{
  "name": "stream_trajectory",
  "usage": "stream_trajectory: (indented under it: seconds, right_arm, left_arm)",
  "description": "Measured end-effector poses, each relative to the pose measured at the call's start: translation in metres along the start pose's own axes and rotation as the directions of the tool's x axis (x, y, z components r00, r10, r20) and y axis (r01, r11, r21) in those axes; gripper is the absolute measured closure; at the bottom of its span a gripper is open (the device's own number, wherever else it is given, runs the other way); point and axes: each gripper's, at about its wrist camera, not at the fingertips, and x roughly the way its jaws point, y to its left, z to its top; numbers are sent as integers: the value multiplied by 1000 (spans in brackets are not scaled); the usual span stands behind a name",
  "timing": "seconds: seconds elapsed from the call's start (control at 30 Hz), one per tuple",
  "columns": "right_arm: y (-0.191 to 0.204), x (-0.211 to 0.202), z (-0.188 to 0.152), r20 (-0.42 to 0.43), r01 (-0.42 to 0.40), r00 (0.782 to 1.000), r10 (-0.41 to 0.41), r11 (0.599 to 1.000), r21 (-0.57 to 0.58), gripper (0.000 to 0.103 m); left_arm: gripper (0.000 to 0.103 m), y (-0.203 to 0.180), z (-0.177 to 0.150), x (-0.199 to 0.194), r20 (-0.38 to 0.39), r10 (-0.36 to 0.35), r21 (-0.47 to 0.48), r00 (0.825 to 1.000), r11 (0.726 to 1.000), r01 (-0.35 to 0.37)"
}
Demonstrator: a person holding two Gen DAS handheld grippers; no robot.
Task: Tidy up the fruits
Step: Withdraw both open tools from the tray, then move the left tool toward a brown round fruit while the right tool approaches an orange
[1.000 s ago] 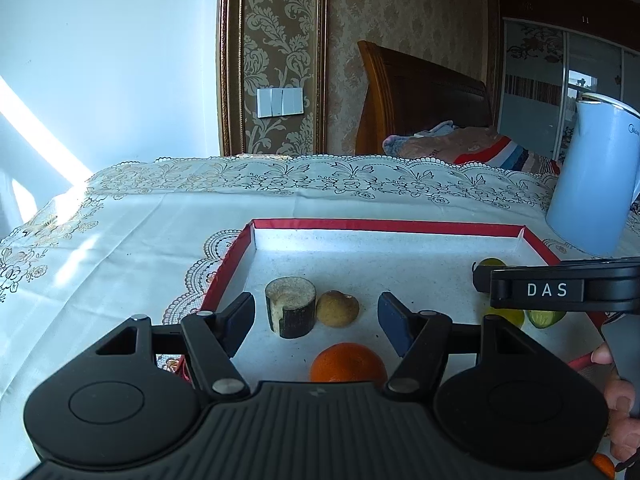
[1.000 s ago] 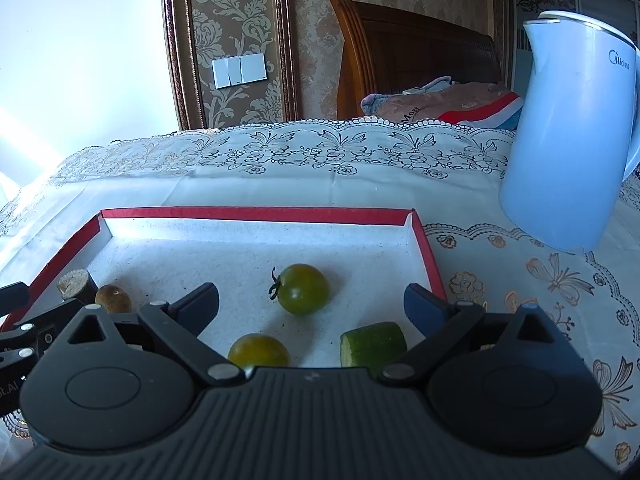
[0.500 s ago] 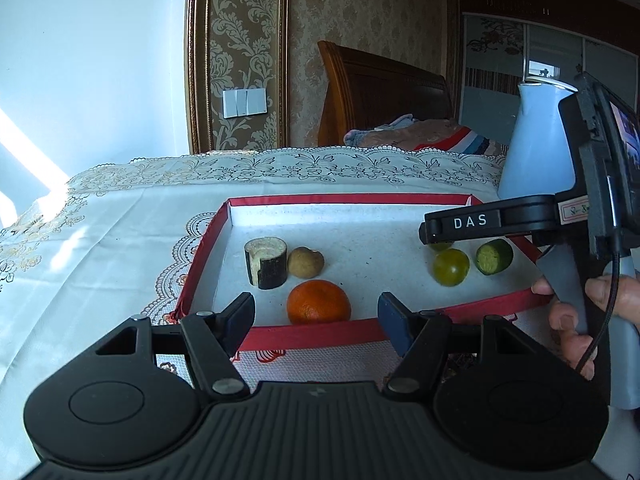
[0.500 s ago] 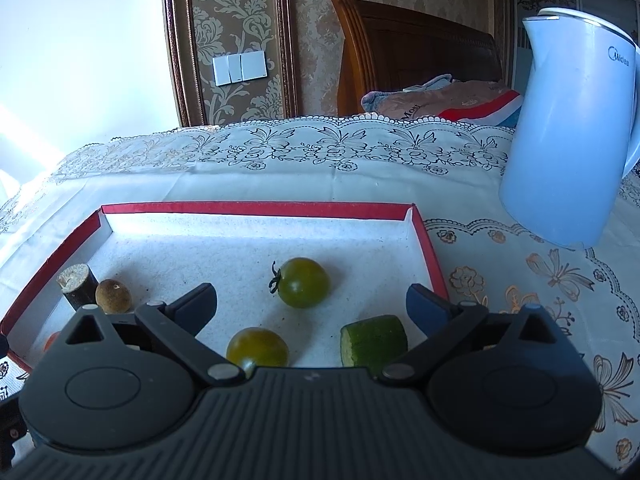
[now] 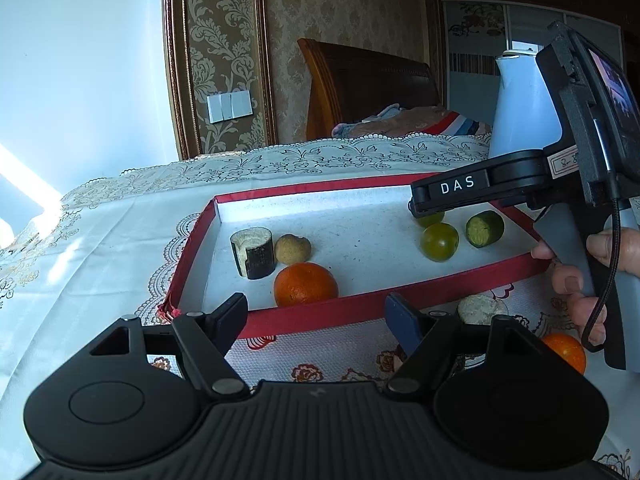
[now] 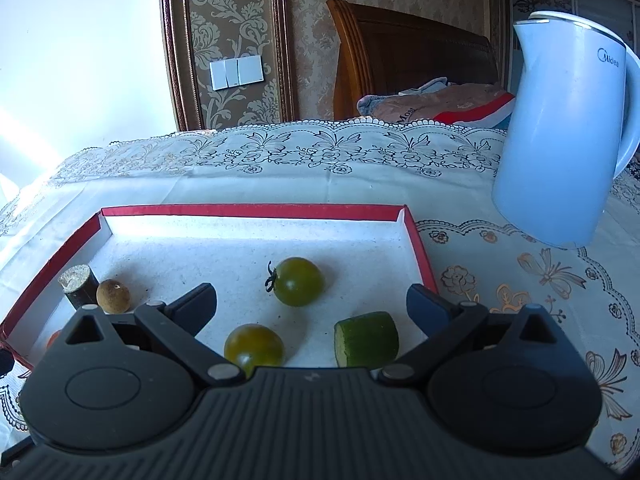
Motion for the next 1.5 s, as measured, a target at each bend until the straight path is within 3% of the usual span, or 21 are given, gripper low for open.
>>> stream_trajectory:
  seconds: [0.23,0.67,1.03,1.37,1.5]
  right_arm:
    - [-3,-3,1,5,3,1000,-3,1000,9,2]
    - [-10,-21,-5,4,-11,1000,11,1000,27,2]
    - [-38,-74,-35,2,-73,997,73,996,56,0]
    - [-40,-106,-62,-25,-115,993,115,993,3,0]
    - [-35,-119,-74,-36,-130,991,129,990,-54,0]
  left_arm:
    - [24,-8,-3,3,-11,15,44,1000,999,-15]
    - [22,-4,-2,3,-10,-3,28,1000,1000,3]
    - [22,-1,-1,2,-14,-35,5,999,999,35]
    - [22,4,-1,-8,11,-59,-18,998,998,59]
    - [22,12,-1,-18,21,-116,-53,993,992,117]
